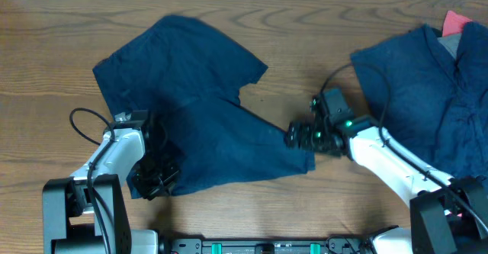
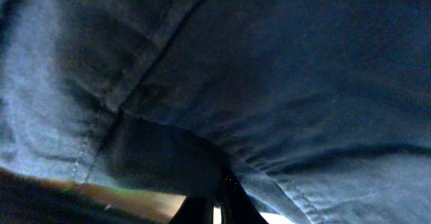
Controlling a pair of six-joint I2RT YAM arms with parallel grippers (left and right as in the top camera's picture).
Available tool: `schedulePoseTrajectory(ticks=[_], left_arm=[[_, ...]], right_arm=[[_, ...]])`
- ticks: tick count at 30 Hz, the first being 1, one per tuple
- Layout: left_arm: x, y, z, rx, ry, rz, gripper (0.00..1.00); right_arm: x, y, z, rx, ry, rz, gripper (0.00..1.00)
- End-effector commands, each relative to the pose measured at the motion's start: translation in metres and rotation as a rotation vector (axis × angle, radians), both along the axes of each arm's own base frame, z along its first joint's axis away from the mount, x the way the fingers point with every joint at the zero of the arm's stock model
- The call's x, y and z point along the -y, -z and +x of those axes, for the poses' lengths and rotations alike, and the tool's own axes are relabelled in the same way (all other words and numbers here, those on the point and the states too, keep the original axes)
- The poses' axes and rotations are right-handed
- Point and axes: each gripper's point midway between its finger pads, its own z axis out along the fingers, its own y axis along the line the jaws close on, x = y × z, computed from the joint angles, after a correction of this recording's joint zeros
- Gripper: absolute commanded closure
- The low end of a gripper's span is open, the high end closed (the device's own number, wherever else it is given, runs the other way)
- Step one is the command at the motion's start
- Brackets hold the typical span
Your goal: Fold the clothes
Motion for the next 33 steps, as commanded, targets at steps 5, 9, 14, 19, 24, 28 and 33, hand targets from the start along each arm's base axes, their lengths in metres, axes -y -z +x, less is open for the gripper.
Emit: schedulePoseTrajectory(ticks=[5, 9, 14, 19, 24, 28, 33], left_arm=[[-0.035, -0.011, -0.02, -0.07, -0.047, 0.236, 0.94], [-0.035, -0.01, -0.008, -0.008, -0.054, 0.237, 0.94], [-0.035, -0.009, -0.004, 0.011, -0.056, 0.238, 0.94], [-0.035, -0.009, -0.004, 0.011, -0.056, 0.238, 0.94], [-0.035, -0.009, -0.004, 0.011, -0.056, 0.238, 0.94], [-0.035, -0.009, -0.004, 0.011, -0.055, 0.237, 0.94], [-0.035, -0.009, -0.005, 0.007, -0.052, 0.236, 0.94]], right_arm=[[-0.02, -0.057, 0.075, 0.378, -0.195, -0.029, 0.07], [-0.036, -0.041, 0.087, 0.404, -0.222, -0.018, 0.1], [-0.068, 0.0, 0.09, 0.396, -0.291, -0.008, 0.2], [-0.099, 0.023, 0.092, 0.437, -0.338, 0.016, 0.18], [-0.106, 0.039, 0.101, 0.455, -0.281, 0.006, 0.17], [-0.111, 0.05, 0.11, 0.486, -0.247, 0.021, 0.2], [-0.111, 0.062, 0.118, 0.523, -0.229, 0.01, 0.29]])
